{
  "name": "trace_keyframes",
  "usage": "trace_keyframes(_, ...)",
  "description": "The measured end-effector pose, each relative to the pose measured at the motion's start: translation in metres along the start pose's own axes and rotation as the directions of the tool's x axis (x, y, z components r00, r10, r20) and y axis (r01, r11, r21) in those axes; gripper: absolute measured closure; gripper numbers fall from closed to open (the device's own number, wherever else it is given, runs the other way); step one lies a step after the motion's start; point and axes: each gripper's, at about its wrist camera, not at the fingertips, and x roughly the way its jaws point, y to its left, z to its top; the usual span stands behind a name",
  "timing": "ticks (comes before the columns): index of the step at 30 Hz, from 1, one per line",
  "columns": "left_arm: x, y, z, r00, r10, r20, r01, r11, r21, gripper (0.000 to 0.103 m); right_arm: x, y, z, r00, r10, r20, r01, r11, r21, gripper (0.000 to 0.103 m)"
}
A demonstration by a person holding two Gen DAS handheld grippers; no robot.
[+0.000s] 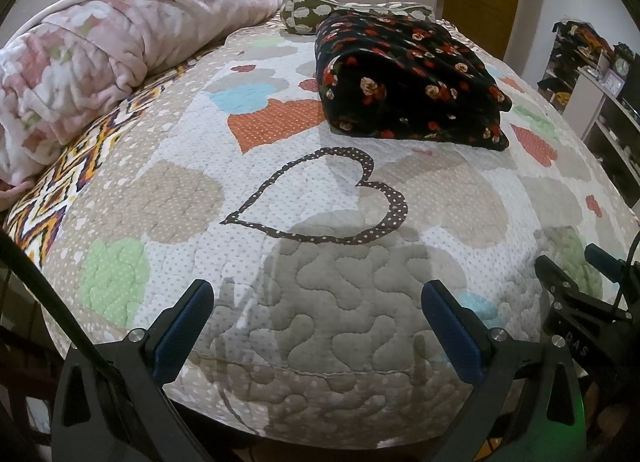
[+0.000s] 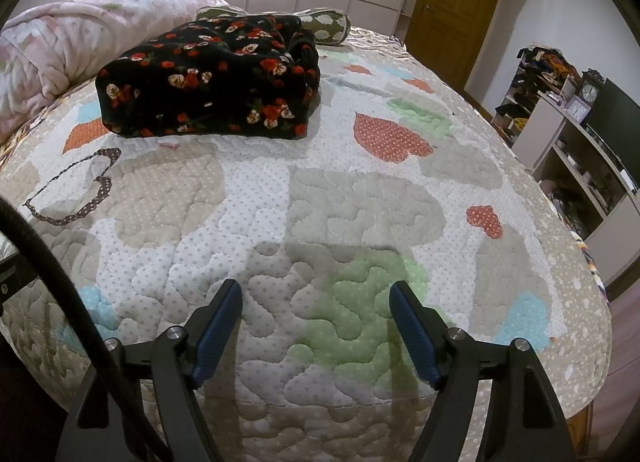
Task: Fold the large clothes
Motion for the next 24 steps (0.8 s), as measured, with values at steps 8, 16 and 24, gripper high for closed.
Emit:
trace_keyframes(8, 0.0005, -0.0011, -0.0003, 1.000, -0.002, 0.000, 0.002, 1.000, 0.003, 0.000, 0.0003, 0.0000, 0.0005, 1.000, 0.000, -0.001, 0.000, 1.000, 0.000, 0.022)
trace_keyframes(16, 0.0011, -0.0028, -0.0006, 1.000, -0.002, 0.001, 0.002, 1.000, 0.008, 0.000, 0.0003, -0.0001, 0.0009, 1.000, 0.000, -0.001, 0.000, 1.000, 0.001, 0.022)
trace_keyframes(24, 0.0014, -0.0029, -0.0009, 1.000, -0.001, -0.001, 0.001, 1.000, 0.008, 0.000, 0.0009, -0.0008, 0.0012, 1.000, 0.001, -0.002, -0.001, 1.000, 0.000, 0.022)
